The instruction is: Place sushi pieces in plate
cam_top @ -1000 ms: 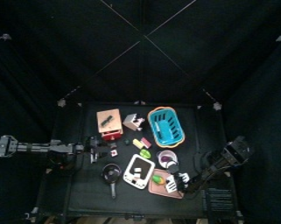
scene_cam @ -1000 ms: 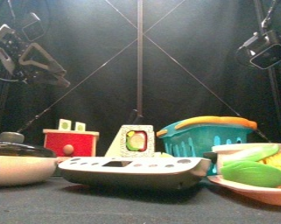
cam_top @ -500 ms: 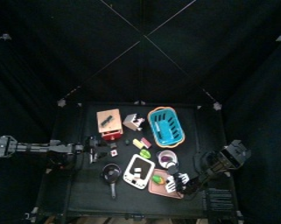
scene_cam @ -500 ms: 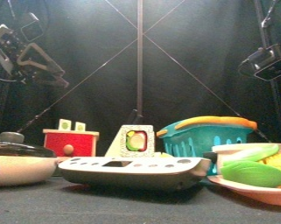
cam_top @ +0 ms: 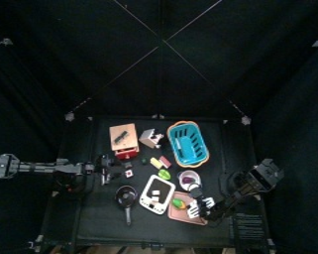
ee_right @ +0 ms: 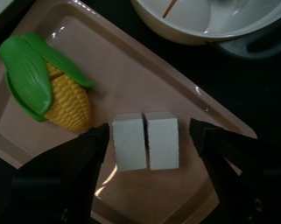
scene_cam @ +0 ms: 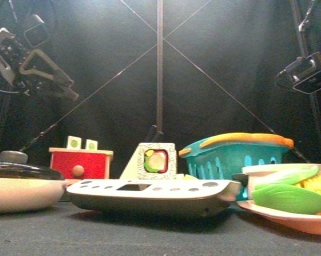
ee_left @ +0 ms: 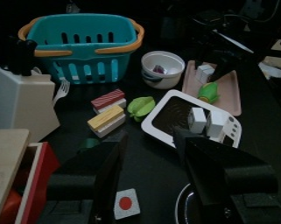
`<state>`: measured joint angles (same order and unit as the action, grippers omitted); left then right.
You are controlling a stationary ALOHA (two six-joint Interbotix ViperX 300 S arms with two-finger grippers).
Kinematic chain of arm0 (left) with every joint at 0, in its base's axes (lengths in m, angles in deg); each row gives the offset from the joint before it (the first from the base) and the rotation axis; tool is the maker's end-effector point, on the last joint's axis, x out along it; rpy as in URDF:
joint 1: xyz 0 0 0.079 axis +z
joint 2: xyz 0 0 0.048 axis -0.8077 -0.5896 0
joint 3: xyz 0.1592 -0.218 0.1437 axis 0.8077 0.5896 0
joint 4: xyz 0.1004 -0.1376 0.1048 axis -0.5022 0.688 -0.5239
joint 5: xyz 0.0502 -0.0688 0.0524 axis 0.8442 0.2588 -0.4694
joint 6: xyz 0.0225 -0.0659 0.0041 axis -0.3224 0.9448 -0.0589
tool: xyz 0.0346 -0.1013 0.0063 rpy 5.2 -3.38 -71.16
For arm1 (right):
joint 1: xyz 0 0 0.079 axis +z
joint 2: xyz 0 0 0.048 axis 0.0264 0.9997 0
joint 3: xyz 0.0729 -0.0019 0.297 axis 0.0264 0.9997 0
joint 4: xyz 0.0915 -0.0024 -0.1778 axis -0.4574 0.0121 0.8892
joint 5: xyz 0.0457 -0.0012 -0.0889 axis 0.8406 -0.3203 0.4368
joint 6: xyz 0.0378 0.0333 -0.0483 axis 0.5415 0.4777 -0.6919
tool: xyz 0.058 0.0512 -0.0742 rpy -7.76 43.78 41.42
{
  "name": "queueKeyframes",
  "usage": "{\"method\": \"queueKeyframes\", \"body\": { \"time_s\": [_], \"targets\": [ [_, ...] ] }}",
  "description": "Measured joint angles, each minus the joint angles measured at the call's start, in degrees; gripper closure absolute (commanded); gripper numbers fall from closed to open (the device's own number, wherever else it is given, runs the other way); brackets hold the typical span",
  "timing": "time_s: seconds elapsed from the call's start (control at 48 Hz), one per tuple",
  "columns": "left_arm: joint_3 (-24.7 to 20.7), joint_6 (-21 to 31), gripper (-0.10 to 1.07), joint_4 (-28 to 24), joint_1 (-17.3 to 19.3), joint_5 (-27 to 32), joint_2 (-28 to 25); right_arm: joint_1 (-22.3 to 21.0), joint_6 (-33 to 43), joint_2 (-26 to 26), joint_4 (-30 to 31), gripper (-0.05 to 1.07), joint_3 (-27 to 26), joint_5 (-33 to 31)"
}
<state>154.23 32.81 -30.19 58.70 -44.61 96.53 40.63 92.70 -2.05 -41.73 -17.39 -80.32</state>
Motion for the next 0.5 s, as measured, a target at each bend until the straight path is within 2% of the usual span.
{"method": "queueKeyframes", "body": {
  "time_s": [0.5],
  "targets": [
    [0.0,0.0,0.14,0.0,-0.1,0.0,0.0,-0.2,-0.5,-0.1,1.4,0.01,0.0,-0.1]
  ]
}}
